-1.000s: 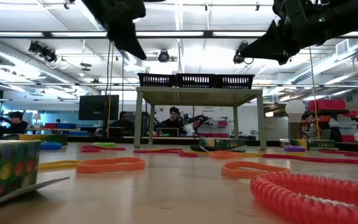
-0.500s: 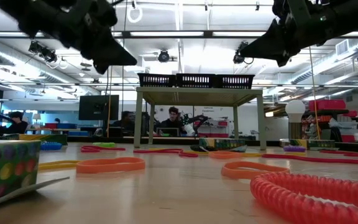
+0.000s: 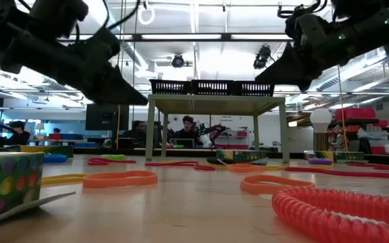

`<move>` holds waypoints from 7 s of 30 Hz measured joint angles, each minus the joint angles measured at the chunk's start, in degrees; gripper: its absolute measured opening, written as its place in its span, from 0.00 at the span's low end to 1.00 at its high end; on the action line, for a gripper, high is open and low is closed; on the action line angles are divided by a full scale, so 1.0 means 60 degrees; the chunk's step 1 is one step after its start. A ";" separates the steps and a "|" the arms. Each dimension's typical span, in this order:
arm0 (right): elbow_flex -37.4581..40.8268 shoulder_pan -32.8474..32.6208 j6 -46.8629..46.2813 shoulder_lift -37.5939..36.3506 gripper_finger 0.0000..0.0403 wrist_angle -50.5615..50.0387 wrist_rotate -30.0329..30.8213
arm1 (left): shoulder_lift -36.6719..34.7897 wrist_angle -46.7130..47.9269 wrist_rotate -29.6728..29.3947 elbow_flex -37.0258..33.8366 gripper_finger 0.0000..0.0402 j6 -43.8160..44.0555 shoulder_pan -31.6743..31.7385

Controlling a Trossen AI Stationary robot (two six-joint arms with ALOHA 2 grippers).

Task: Pick & Place Office Desk Supplies
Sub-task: Put the green spring bracelet into the right black bin on the shelf

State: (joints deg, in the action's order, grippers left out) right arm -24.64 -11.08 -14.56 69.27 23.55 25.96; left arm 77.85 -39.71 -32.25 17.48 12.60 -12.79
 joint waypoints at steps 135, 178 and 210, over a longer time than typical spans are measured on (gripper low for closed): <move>-0.0240 0.0243 0.1070 0.2974 0.45 0.3712 -0.1649 | 0.5056 -0.6100 0.3884 0.1766 0.05 -0.0440 0.0702; -0.1792 0.0716 0.1526 0.5570 0.49 0.3146 -0.2718 | 0.5049 -0.6106 0.3898 0.1785 0.05 -0.0531 0.0687; -0.1792 0.0782 0.1485 0.4762 0.23 0.3326 -0.3442 | 0.5049 -0.6257 0.3890 0.1785 0.05 -0.0535 0.0694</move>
State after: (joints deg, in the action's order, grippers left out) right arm -35.40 -6.39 -5.65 97.84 43.51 5.30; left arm 108.14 -77.25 -8.91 28.18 9.39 -8.62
